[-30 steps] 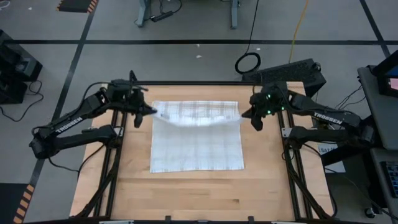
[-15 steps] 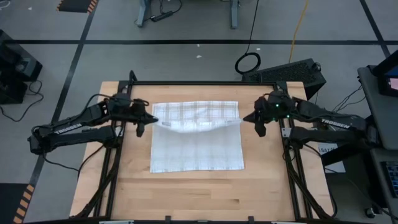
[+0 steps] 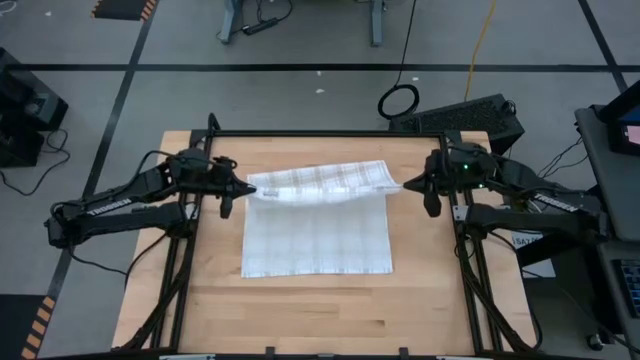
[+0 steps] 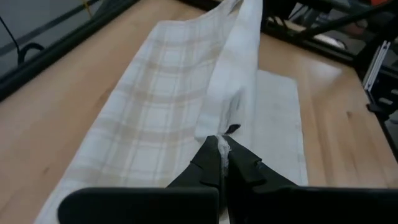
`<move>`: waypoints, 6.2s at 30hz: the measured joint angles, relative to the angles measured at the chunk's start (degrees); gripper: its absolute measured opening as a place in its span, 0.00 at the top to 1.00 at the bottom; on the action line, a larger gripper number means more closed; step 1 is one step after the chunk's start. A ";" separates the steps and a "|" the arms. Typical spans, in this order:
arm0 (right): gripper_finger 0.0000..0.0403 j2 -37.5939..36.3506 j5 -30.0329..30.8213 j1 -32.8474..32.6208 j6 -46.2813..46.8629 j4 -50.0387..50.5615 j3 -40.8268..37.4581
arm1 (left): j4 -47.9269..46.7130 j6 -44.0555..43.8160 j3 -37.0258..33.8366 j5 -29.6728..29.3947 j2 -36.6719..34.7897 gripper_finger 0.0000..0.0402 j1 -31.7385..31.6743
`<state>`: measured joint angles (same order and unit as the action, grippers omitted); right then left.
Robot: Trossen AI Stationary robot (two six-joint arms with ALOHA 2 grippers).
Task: Roll towel
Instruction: Roll the white kitchen towel
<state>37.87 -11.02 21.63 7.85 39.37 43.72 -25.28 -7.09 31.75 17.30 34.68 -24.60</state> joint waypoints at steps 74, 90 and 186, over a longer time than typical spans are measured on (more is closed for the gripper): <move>1.00 6.27 4.02 -32.97 27.74 -18.59 -14.95 | -11.10 -7.69 -0.26 5.06 -3.52 1.00 9.83; 1.00 6.12 4.86 -35.46 25.91 -23.96 -12.68 | -1.91 -8.61 -0.26 3.48 -4.08 1.00 14.10; 0.93 38.58 4.08 -50.25 25.35 -34.98 -10.78 | -3.91 -16.50 -1.90 9.84 9.09 0.75 17.62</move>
<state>76.44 -6.93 -28.62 33.20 4.38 32.95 -29.19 -23.60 29.85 27.14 43.77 -6.98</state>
